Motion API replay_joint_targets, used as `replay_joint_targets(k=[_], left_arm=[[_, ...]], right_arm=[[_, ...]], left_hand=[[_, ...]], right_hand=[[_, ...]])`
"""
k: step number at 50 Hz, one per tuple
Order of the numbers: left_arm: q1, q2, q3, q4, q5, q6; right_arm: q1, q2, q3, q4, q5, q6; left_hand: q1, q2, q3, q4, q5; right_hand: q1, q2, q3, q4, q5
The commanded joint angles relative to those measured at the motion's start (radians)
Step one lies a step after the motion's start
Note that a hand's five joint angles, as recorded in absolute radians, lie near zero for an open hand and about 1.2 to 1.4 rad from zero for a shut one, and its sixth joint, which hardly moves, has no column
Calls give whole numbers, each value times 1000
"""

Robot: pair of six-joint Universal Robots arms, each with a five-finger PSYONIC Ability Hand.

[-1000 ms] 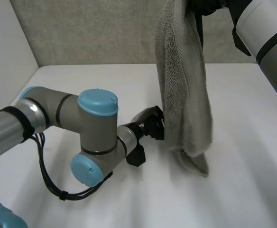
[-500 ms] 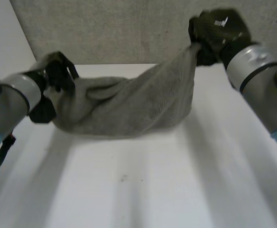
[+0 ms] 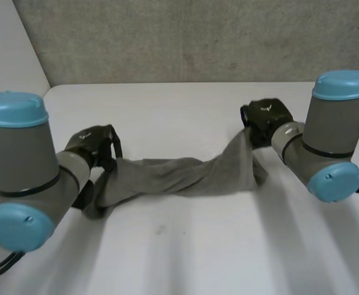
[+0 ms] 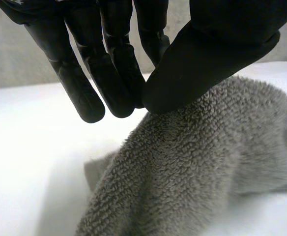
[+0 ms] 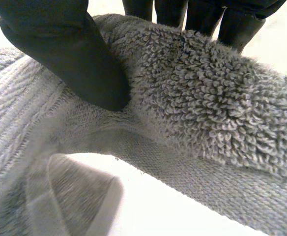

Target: Fold the towel.

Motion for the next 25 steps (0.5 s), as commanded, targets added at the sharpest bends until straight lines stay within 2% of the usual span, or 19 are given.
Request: replay_joint_targets(k=[1,5,6,7,8,10,11,12,13,20,22,25], left_arm=[[20,-136,200,74,-70,47],[26,-199,283,82,-112,49],[28,-232,313,84,-124,49],[28,-232,314,84,-124,49],[26,-253,327,82,-129,49],[22,-262,326,82,-127,49],[10,-266,317,82,-121,49],[9,-266,317,82,-121,49],[8,-264,312,73,-123,51],[-20,-198,260,67,-124,55],[0,-116,202,67,-123,70],[16,-78,174,68,-121,90]], right_arm=[[1,37,-66,-191,83,3],[8,83,-73,-400,161,-22],[8,83,-73,-401,161,-22],[9,103,-76,-408,162,-41],[9,103,-76,-408,162,-42],[20,135,-89,-387,165,-101],[27,143,-87,-366,166,-127],[27,143,-87,-365,166,-127],[38,144,-84,-335,161,-149],[40,65,-15,-253,159,-151],[31,-9,46,-240,159,-151],[29,-46,80,-237,159,-151]], left_hand=[[210,179,181,179,184],[210,179,181,179,184],[210,179,181,179,184],[210,179,181,179,184],[210,179,181,179,184],[202,171,173,171,176],[-548,-579,-577,-579,-574],[-556,-587,-585,-587,-582],[-1012,-1043,-1041,-1043,-1038],[-993,-1024,-1022,-1024,-1019],[-990,-1021,-1019,-1021,-1016],[-984,-1016,-1013,-1015,-1010]], right_hand=[[451,218,209,201,253],[451,218,209,201,253],[451,218,209,201,253],[290,57,47,40,91],[288,55,46,38,89],[-492,-725,-735,-742,-691],[-770,-1003,-1013,-1020,-969],[-770,-1003,-1013,-1020,-969],[-770,-1003,-1013,-1020,-969],[-770,-1003,-1013,-1020,-969],[-770,-1003,-1013,-1020,-969],[-770,-1003,-1013,-1020,-969]])
